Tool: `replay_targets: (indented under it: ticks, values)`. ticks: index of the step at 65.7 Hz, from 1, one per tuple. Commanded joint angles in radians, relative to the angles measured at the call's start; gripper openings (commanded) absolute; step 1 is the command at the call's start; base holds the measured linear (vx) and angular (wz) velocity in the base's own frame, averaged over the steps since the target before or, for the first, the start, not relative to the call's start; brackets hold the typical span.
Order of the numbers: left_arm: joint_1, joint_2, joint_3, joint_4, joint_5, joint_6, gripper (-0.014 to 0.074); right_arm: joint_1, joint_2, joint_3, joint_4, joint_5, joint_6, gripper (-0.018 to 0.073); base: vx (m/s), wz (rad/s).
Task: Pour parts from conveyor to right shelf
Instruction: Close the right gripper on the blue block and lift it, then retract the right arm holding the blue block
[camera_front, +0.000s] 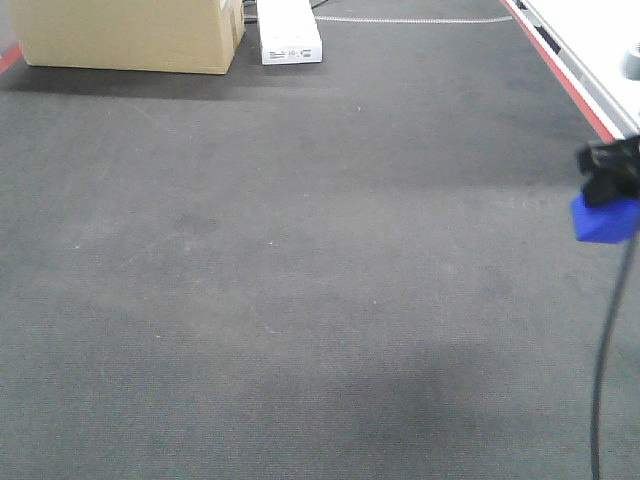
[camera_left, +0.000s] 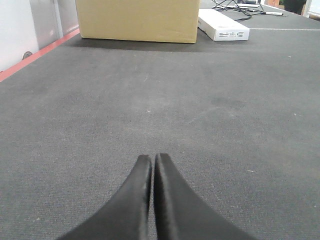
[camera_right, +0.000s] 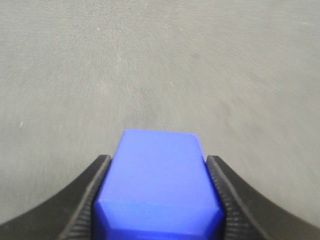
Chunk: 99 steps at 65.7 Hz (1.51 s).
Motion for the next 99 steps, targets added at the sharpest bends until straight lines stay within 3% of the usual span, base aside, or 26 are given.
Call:
replay_targets:
  ticks: [1, 16, 43, 59, 75, 99]
  values:
    - [-0.004, -0.013, -0.019, -0.008, -0.074, -0.008, -0.0006, -0.004, -0.178, 0.111, 0.009, -0.167, -0.014, -0.0005, 0.00, 0.00]
    - [-0.004, -0.013, -0.019, -0.008, -0.074, -0.008, -0.0006, -0.004, -0.494, 0.454, 0.022, -0.400, -0.013, -0.0005, 0.00, 0.00]
    - [-0.004, -0.013, -0.019, -0.008, -0.074, -0.008, -0.0006, -0.004, -0.880, 0.791, 0.021, -0.614, -0.058, -0.0005, 0.00, 0.00]
    - [-0.004, -0.013, -0.019, -0.008, -0.074, -0.008, -0.0006, -0.004, -1.158, 0.970, 0.020, -0.640, -0.078, -0.0005, 0.00, 0.00]
    - [-0.004, -0.013, -0.019, -0.008, -0.074, -0.008, -0.0006, -0.004, -1.390, 1.023, -0.024, -0.664, -0.081, -0.0005, 0.00, 0.00]
    - [-0.004, -0.013, -0.019, -0.008, -0.074, -0.008, -0.0006, -0.004, -1.400, 1.023, -0.034, -0.617, -0.080, -0.0005, 0.00, 0.00]
